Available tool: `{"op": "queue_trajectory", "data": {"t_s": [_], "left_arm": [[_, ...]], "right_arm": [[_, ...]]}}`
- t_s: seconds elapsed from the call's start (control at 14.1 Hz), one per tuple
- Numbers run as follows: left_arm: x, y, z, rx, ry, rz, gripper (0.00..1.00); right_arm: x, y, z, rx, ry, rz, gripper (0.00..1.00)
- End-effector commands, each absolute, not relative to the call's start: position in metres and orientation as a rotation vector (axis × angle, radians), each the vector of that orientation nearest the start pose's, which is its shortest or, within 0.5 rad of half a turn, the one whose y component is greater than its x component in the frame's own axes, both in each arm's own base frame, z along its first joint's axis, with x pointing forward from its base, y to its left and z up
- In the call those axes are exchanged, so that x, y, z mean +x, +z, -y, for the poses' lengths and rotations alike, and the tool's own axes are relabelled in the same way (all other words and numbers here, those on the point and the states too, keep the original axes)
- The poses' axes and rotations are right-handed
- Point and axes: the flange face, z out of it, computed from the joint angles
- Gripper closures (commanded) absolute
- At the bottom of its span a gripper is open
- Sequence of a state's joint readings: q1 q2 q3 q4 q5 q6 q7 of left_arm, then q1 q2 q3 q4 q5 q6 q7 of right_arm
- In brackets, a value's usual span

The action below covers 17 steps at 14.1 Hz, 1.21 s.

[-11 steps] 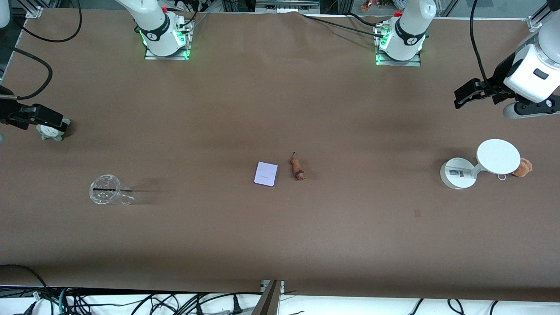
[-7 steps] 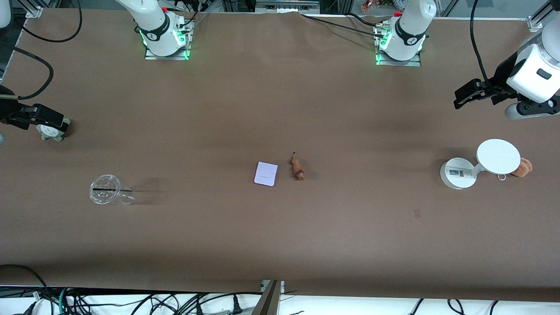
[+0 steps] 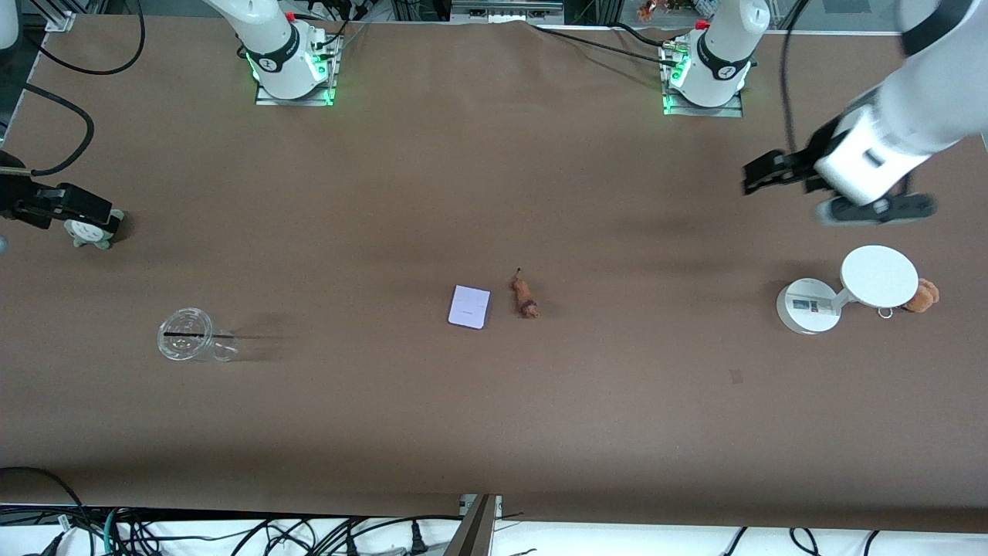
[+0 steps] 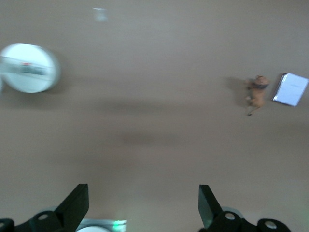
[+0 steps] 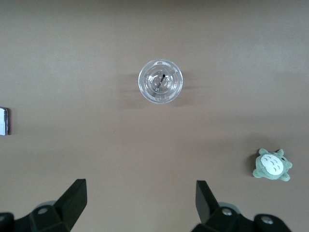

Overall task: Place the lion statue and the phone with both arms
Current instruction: 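Move the left gripper from rest over the brown lion statue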

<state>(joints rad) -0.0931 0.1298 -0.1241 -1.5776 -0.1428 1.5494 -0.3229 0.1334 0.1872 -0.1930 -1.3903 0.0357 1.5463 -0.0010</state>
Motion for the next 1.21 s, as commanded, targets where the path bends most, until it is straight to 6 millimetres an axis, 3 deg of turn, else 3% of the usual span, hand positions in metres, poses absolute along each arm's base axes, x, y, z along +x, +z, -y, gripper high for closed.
{"op": "queue_trajectory", "data": {"t_s": [0.0,0.21,0.5,0.85,1.13], "left_arm": [[0.596,0.508,0.203,-3.256,0.315,0.29,0.0],[0.598,0.461,0.285,-3.25,0.263,0.334,0.0],[0.577,0.394,0.386,-3.189,0.18,0.57,0.0],[0.572,0.314,0.43,-3.115,0.066,0.678,0.0],[0.575,0.265,0.442,-3.135,0.047,0.785,0.0]], "right_arm": [[0.608,0.605,0.019,-3.122,0.03,-0.095,0.0],[0.608,0.605,0.021,-3.122,0.03,-0.09,0.0],[0.608,0.604,0.022,-3.122,0.034,-0.092,0.0],[0.607,0.602,0.02,-3.123,0.049,-0.083,0.0],[0.618,0.575,0.013,-3.128,0.123,-0.07,0.0]]}}
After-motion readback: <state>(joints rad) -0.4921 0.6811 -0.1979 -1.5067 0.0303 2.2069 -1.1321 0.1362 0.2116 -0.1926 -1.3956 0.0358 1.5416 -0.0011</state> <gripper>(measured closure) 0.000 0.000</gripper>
